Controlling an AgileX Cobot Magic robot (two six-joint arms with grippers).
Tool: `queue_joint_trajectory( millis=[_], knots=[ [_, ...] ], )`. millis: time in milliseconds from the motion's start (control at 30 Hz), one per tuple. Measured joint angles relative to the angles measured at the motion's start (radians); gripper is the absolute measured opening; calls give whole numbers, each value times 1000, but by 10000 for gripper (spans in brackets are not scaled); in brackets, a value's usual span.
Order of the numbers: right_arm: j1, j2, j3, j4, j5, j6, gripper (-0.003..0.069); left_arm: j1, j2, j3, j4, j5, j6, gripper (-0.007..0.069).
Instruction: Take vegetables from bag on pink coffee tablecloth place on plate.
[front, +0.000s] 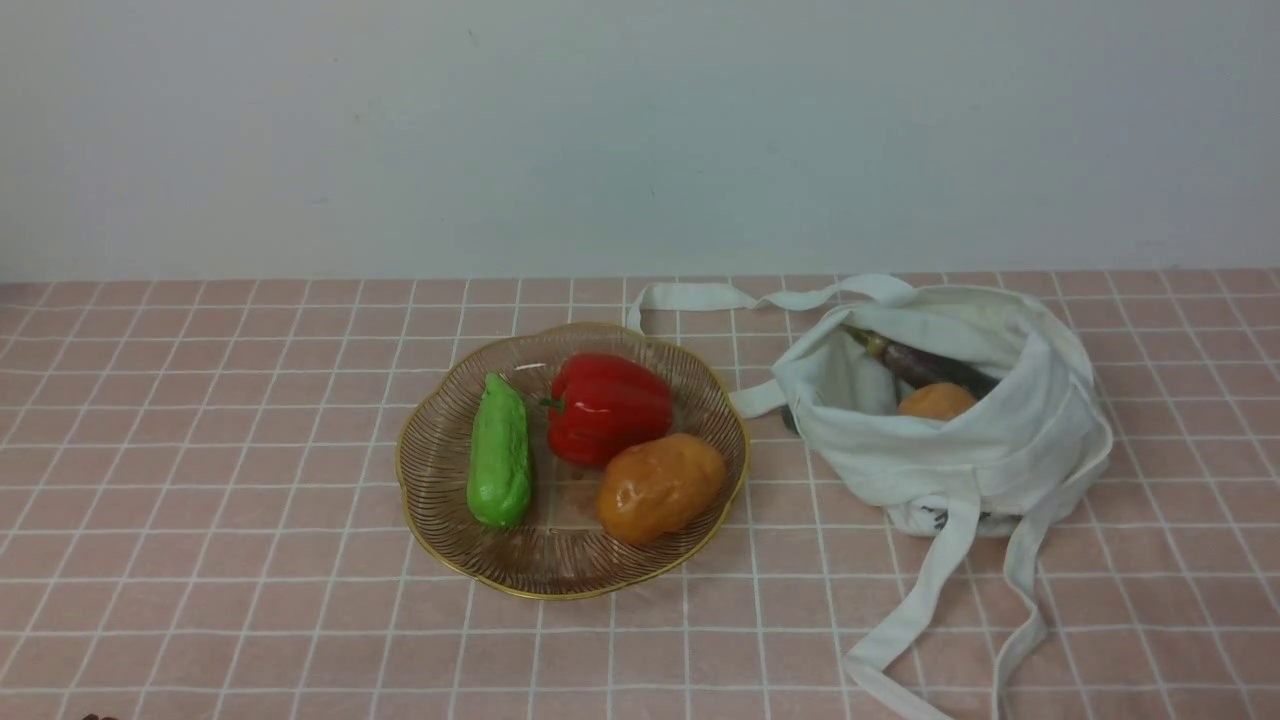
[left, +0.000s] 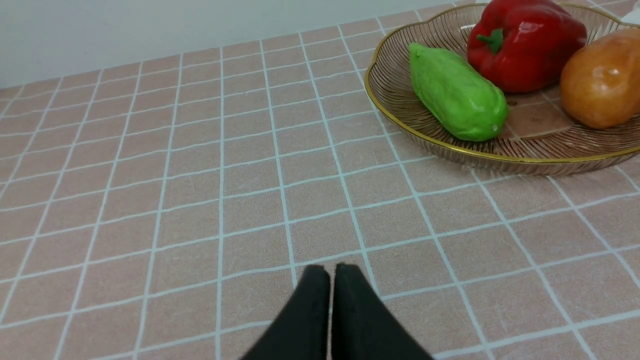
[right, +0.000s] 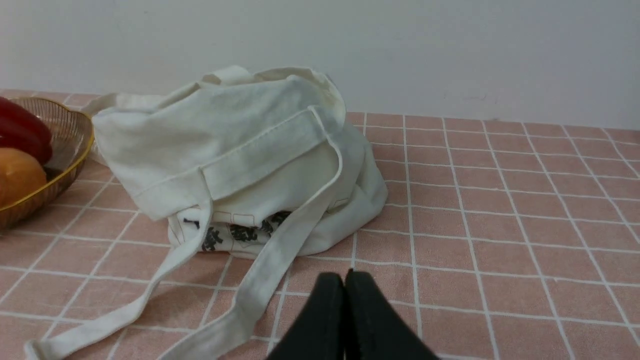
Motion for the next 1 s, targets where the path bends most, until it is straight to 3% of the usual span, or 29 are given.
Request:
queue_joint_trajectory(
  millis=[233, 1000],
  knots=[
    [-43, 0, 0, 0, 1, 0, -15, 0, 0, 0, 0, 0, 0, -5],
    [-46, 0, 0, -1, 2, 0, -15, 0, 0, 0, 0, 0, 0, -5]
  ],
)
